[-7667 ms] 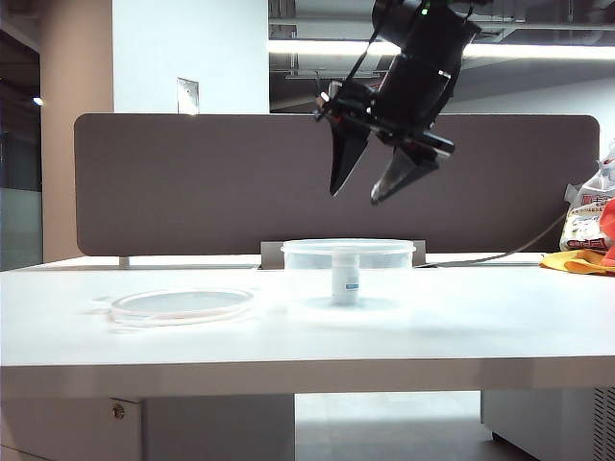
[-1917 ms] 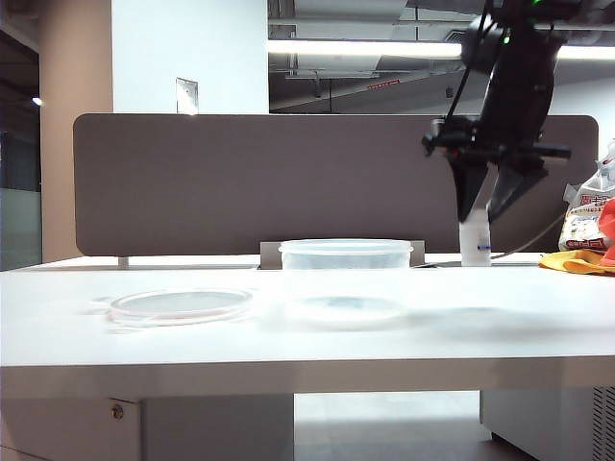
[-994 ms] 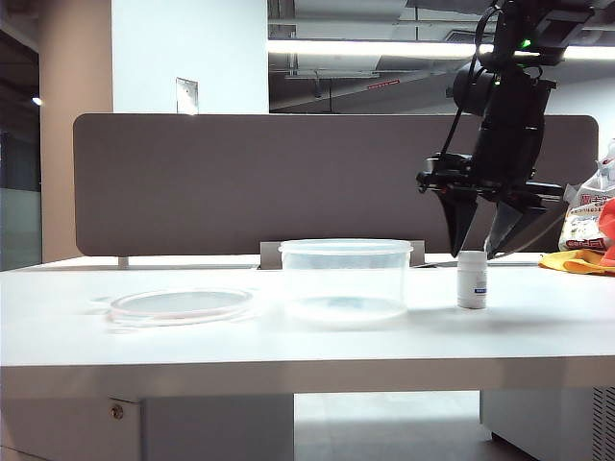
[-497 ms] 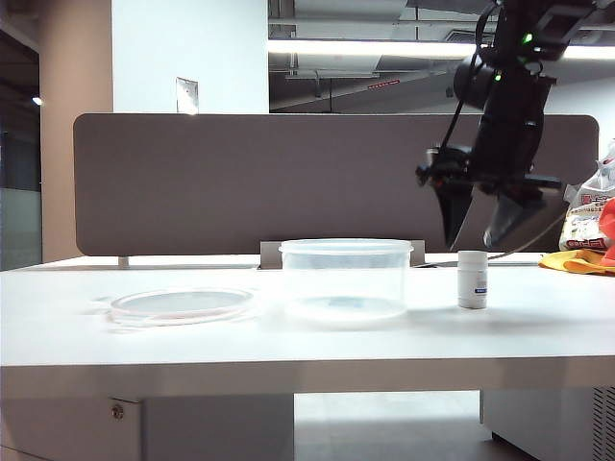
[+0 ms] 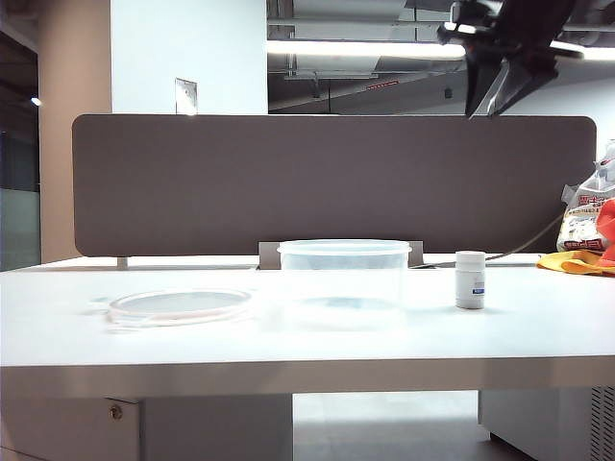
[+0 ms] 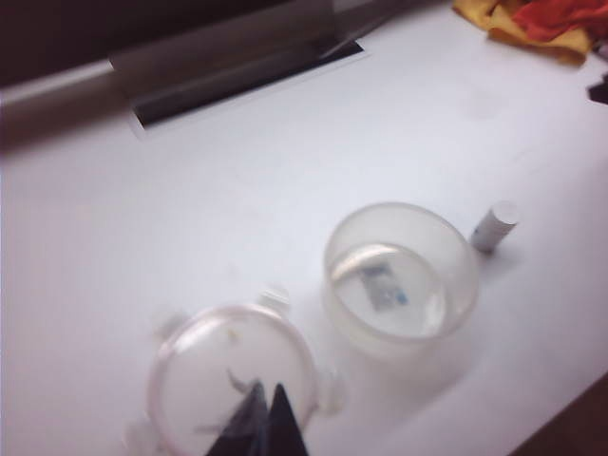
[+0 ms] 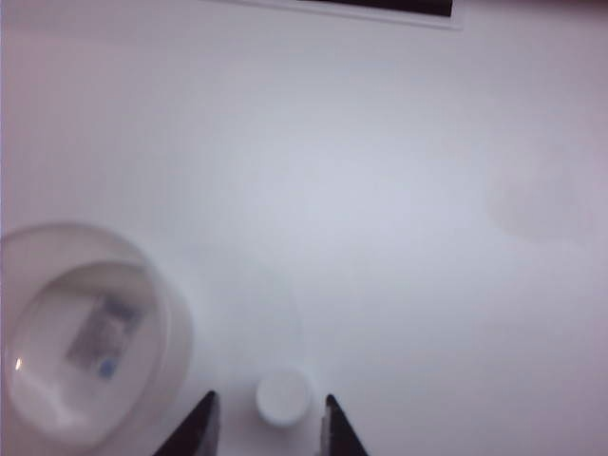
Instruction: Remove the lid of the round box, pick up the small white medicine bottle inside, and place it on the table.
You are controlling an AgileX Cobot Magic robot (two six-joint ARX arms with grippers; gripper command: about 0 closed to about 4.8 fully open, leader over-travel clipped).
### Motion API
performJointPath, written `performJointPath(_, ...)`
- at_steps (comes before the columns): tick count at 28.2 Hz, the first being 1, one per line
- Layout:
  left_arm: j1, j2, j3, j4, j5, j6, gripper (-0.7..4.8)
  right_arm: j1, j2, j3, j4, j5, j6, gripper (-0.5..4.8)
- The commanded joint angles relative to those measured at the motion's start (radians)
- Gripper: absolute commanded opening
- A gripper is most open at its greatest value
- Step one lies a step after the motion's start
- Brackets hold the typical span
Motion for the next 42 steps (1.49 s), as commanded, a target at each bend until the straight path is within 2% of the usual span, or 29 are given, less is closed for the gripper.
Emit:
performJointPath(1,0.025,-0.073,-0.118,0.097,0.009,-0.034,0.15,0.002,-0.035,-0.003,-0.116,-0.006,-0.033,1.43)
performJointPath(5,0.051,-0.195,-0.296,0.182,-0.022,-0.039,0.16,0.004,-0.089,-0.026,-0.177,-0.071,-0.034,1.43)
performJointPath(9,0.053,-0.318,-0.452,0.244,-0.026,-0.061,0.16,0.021,-0.229,-0.182,-0.086,-0.083,-0.008,1.15)
performJointPath(13,0.055,-0.462,-0.618,0.293,-0.064,-0.069,0.16,0.064,-0.434,-0.450,0.062,-0.083,0.066,1.14)
performJointPath(17,0.055,-0.606,-0.785,0.337,-0.074,-0.111,0.16,0.105,-0.660,-0.752,0.179,-0.064,0.142,1.03)
performJointPath(21,0.053,-0.774,-0.943,0.335,-0.084,-0.120,0.16,0.127,-0.876,-1.010,0.230,-0.045,0.216,1.02)
performJointPath(25,0.052,-0.959,-1.080,0.326,-0.087,-0.176,0.16,0.127,-1.092,-1.207,0.237,-0.031,0.229,1.02)
performJointPath(29,0.052,-1.112,-1.148,0.345,-0.088,-0.198,0.16,0.126,-1.254,-1.293,0.250,0.039,0.228,1.02)
performJointPath(32,0.052,-1.172,-1.154,0.337,-0.104,-0.197,0.17,0.126,-1.347,-1.315,0.264,0.040,0.217,1.02)
performJointPath(42,0.052,-1.207,-1.154,0.327,-0.073,-0.197,0.22,0.126,-1.454,-1.314,0.254,0.040,0.209,1.03)
